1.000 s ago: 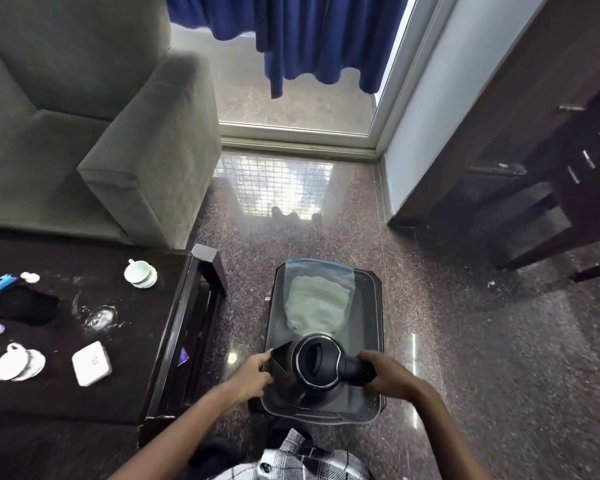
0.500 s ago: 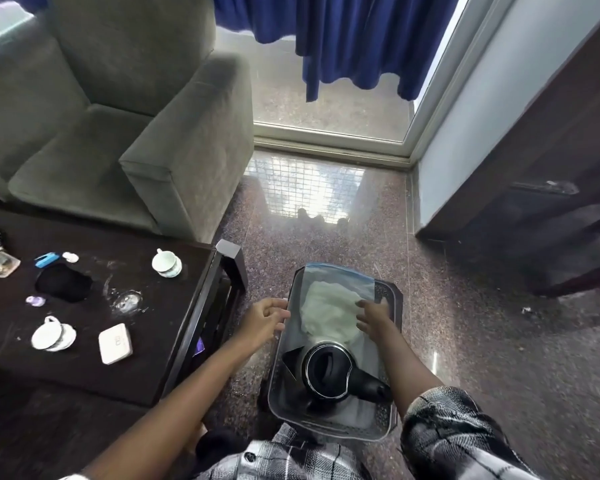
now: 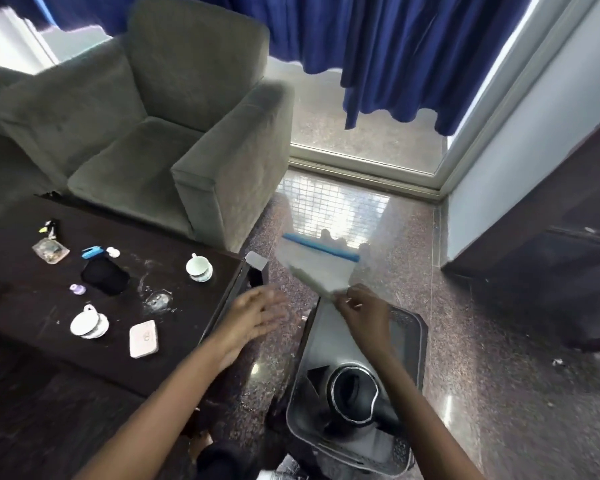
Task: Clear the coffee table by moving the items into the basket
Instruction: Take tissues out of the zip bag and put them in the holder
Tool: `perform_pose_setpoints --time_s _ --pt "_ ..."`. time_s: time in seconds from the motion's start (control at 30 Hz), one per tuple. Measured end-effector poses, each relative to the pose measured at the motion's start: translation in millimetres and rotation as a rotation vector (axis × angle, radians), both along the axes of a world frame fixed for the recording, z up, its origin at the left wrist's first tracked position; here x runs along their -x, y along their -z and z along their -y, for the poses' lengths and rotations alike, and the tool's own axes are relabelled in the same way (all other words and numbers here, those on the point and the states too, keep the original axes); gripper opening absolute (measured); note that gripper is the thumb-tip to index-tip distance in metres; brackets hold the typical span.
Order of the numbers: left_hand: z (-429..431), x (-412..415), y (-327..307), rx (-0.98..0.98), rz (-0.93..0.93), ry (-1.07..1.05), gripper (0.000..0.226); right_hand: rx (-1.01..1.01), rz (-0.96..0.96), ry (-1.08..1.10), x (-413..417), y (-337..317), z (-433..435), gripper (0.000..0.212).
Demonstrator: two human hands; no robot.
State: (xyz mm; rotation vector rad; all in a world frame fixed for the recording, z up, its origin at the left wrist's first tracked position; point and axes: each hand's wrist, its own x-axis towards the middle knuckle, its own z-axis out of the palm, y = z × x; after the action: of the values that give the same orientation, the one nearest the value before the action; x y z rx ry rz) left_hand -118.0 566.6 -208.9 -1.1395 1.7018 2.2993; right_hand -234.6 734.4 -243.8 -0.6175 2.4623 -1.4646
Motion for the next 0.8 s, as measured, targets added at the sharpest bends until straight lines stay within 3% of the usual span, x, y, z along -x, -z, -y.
perform_pose_setpoints --time_s 0.1,0.17,0.23,0.3,0.43,0.53,0.63,0.7,0.77,0.8 --pt "29.5 -12.5 -11.2 -0.365 -0.046 -0.149 0.051 -0.152 -0.495 -0.199 -48.6 -8.3 30.9 0.015" --pt "51.4 -28.6 -17.6 -0.503 -0.091 -0.196 0.058 -0.241 -0.702 -0.288 -81.6 -6.3 51.4 0.014" --pt "70.0 -53.2 -19.5 -0.499 -0.117 -0.229 0.043 -0.261 -0.762 -0.338 -109.6 -3.0 70.5 0.009" --pt "88.0 -82.5 -15.3 -0.480 -0.120 -0.295 0.027 -0.274 -0.762 -0.378 -132.5 0.8 89.0 0.021" --pt "130.6 -151.7 -5.7 -0.436 -0.137 -0.478 0.024 -0.319 -0.718 -0.498 -182.0 -5.2 134.9 0.037" --pt "160.0 -207.1 0.9 -0.381 -0.155 -0.505 0.029 -0.153 -0.495 -0.434 -225.6 -11.9 178.4 0.038" --pt "179.8 -257.3 -5.2 -0.301 -0.179 -0.481 0.024 0.030 0.081 -0.298 -267.2 -27.9 232.5 0.027" --pt "187.9 -282.0 -9.0 -0.230 -0.196 -0.458 0.022 0.059 0.386 -0.355 -290.6 -34.0 265.9 0.045" --pt "197.6 -302.2 -9.5 -0.142 -0.178 -0.432 0.022 0.011 0.481 -0.429 -315.8 -36.3 296.4 0.066" --pt "202.5 -308.3 -8.4 -0.090 -0.151 -0.426 0.023 -0.020 0.458 -0.461 -326.7 -36.2 308.3 0.062"
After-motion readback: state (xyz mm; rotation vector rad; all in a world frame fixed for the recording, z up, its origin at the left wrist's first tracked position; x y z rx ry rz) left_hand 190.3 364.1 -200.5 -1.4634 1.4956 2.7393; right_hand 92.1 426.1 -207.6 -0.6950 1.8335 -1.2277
